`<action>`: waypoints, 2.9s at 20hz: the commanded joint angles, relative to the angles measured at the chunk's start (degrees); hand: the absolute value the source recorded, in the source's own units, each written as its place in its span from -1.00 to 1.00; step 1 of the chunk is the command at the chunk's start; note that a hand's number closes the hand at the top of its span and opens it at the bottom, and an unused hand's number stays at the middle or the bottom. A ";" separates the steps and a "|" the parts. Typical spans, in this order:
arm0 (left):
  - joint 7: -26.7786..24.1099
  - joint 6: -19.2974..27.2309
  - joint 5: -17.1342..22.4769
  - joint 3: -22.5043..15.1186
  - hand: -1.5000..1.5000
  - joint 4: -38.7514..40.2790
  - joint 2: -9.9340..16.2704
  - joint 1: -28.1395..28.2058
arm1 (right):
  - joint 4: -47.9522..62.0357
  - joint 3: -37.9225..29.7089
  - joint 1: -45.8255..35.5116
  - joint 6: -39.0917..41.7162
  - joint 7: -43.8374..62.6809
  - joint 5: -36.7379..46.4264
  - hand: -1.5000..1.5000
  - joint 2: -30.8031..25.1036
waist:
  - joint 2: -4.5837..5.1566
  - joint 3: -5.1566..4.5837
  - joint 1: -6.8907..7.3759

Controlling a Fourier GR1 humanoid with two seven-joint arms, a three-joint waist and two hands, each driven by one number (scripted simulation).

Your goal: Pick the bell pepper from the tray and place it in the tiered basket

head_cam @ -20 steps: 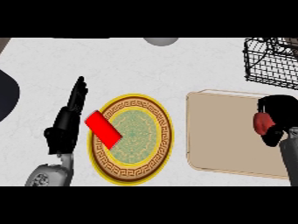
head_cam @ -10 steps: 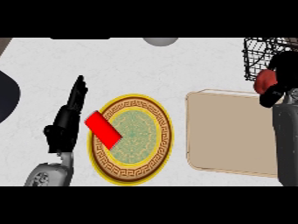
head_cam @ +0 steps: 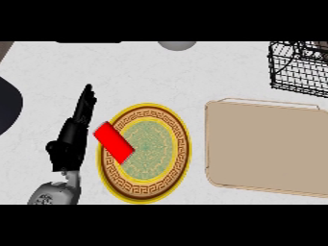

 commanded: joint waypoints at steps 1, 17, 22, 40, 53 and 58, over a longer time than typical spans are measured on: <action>-2.39 -0.13 -0.41 0.08 0.00 1.85 -0.43 0.32 | 1.82 -3.85 -5.14 2.77 0.26 -3.30 1.00 -4.28 | 0.18 0.01 0.03; -1.42 -1.02 -0.83 -0.02 0.00 1.39 -0.95 -0.70 | 33.78 -8.41 -13.80 -21.32 -2.40 -6.93 1.00 -13.76 | 0.44 0.04 0.70; 0.24 -1.00 -0.25 2.37 0.00 3.41 -0.56 -4.51 | 44.98 -7.51 -15.87 -28.53 -5.80 -6.57 1.00 -17.89 | 0.55 0.04 0.82; -0.12 -1.14 -0.87 0.94 0.00 2.59 -1.93 -3.36 | 63.57 -23.29 -18.94 -47.33 -9.52 -20.90 -1.00 -22.55 | 0.77 0.12 1.29; -1.63 -0.27 -1.94 1.17 0.00 2.25 -1.78 -0.42 | 55.59 -37.10 -8.33 -48.86 -7.40 -34.22 -1.00 -33.91 | -0.24 0.06 -1.47; -2.85 -1.43 -0.29 3.38 0.00 1.46 0.10 2.06 | 51.63 -45.09 4.09 -37.97 -13.41 -41.75 -1.00 -40.08 | -0.57 0.04 -2.74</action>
